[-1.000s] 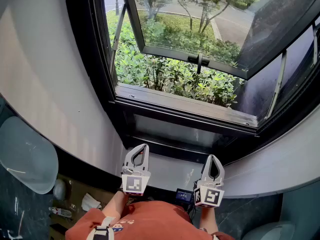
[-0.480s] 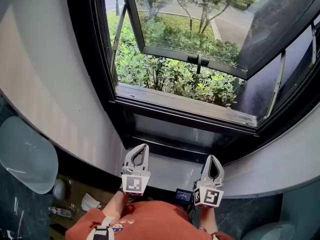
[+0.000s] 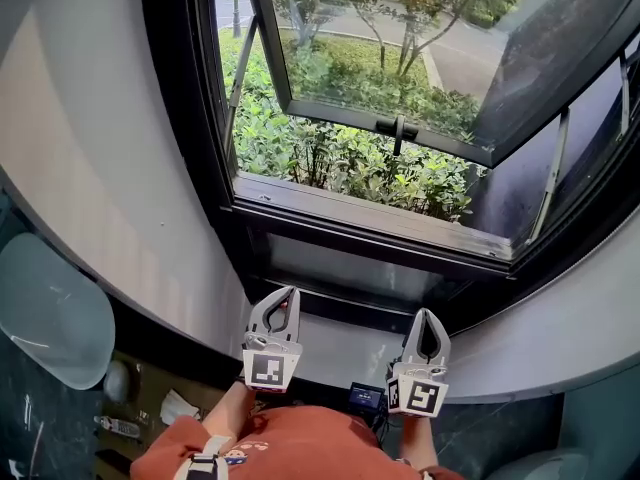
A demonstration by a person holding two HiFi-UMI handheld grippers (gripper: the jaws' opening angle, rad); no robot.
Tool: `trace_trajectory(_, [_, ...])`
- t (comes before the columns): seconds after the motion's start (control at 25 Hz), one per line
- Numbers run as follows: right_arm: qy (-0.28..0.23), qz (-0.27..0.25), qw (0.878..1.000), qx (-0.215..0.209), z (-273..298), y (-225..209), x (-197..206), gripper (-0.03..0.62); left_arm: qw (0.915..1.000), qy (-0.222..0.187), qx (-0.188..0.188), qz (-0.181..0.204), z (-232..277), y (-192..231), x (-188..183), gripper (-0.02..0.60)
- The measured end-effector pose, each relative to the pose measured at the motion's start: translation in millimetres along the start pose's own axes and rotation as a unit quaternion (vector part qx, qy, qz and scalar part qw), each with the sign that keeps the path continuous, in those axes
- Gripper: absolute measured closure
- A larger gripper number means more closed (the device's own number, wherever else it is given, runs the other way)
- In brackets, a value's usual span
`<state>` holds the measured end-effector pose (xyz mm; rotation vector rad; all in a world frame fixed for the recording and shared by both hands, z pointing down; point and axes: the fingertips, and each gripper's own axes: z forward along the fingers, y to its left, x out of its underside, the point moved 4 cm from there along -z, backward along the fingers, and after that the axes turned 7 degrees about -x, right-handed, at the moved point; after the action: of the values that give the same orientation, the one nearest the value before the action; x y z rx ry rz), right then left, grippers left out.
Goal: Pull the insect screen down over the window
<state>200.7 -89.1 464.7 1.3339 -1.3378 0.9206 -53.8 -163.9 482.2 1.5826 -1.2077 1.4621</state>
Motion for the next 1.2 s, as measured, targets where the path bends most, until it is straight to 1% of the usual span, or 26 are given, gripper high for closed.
trace_trajectory(0.24, [-0.028, -0.020, 0.999, -0.001, 10.3, -3.0, -18.2, 0.585, 0.9998, -0.020, -0.005, -0.007, 8.8, 5.3, -16.5, 0.577])
trace_trajectory(0.52, [-0.071, -0.040, 0.997, 0.001, 22.0, -11.1, -47.4, 0.585, 0.9991, -0.041, -0.006, 0.003, 21.3, 10.4, -36.6, 0.576])
trace_trajectory(0.76, [-0.103, -0.058, 0.993, -0.002, 30.6, -11.2, -70.5, 0.585, 0.9970, -0.076, -0.006, 0.013, 32.0, 13.7, -60.2, 0.577])
trace_trajectory(0.96, [-0.134, -0.077, 0.988, 0.002, 35.6, -18.5, -95.7, 0.585, 0.9946, -0.101, -0.013, 0.019, 38.7, 19.7, -82.2, 0.576])
trace_trajectory(1.08, [-0.154, -0.086, 0.984, 0.007, 38.2, -24.5, -112.1, 0.585, 0.9923, -0.121, -0.020, 0.020, 42.6, 24.5, -98.3, 0.577])
trace_trajectory(1.2, [-0.174, -0.095, 0.980, 0.012, 40.1, -29.6, -126.9, 0.585, 0.9893, -0.140, -0.024, 0.032, 45.9, 28.2, -113.6, 0.577])
